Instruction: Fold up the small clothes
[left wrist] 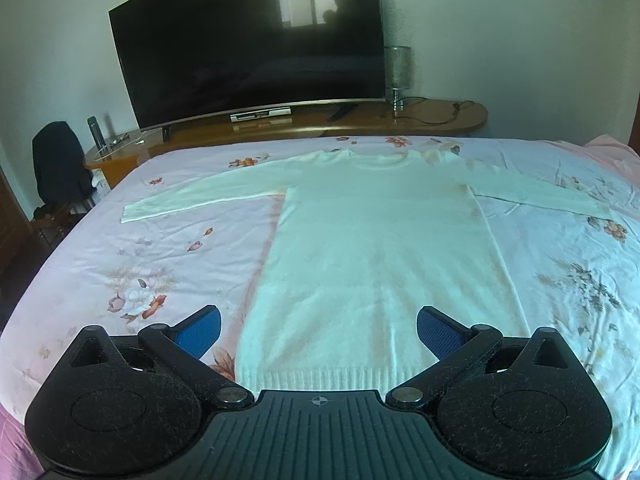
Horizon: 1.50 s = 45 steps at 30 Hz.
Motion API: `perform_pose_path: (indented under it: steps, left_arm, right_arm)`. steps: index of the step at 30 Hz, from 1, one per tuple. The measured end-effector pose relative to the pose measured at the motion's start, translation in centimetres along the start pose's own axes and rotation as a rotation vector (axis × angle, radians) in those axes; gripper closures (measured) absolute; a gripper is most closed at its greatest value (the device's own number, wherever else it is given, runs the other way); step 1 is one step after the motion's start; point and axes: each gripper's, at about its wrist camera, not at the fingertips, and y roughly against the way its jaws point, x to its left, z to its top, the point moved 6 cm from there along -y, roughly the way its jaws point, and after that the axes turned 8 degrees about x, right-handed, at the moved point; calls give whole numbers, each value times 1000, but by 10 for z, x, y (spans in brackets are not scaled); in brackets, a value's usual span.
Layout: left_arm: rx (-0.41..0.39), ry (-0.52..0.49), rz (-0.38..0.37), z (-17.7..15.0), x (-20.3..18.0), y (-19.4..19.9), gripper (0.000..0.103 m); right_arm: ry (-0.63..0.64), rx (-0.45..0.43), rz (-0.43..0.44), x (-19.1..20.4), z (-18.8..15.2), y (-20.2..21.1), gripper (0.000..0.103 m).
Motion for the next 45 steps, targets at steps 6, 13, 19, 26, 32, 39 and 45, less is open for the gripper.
perform_pose_path:
  steps: [6, 13, 19, 26, 32, 39, 45]
  left_arm:
    - [10, 7, 14, 12, 4, -21, 0]
    - [17, 0, 43, 32, 8, -41, 0]
    - [35, -17, 13, 55, 12, -72, 0]
    - [35, -22, -11, 91, 15, -115, 0]
    - [58, -56, -8, 110, 0, -150, 0]
    - [87, -52, 7, 123, -29, -184, 0]
    - [100, -56, 13, 138, -58, -211, 0]
  right_arm:
    - [19, -11, -17, -1, 9, -15, 0]
    - [39, -23, -2, 2, 24, -33, 1]
    - [25, -33, -35, 10, 37, -52, 2]
    - [-19, -6, -78, 16, 53, -87, 4]
    - [-60, 26, -106, 4, 59, -117, 22]
    - [-80, 66, -140, -34, 71, -157, 22]
    - [-135, 117, -157, -90, 81, -206, 25]
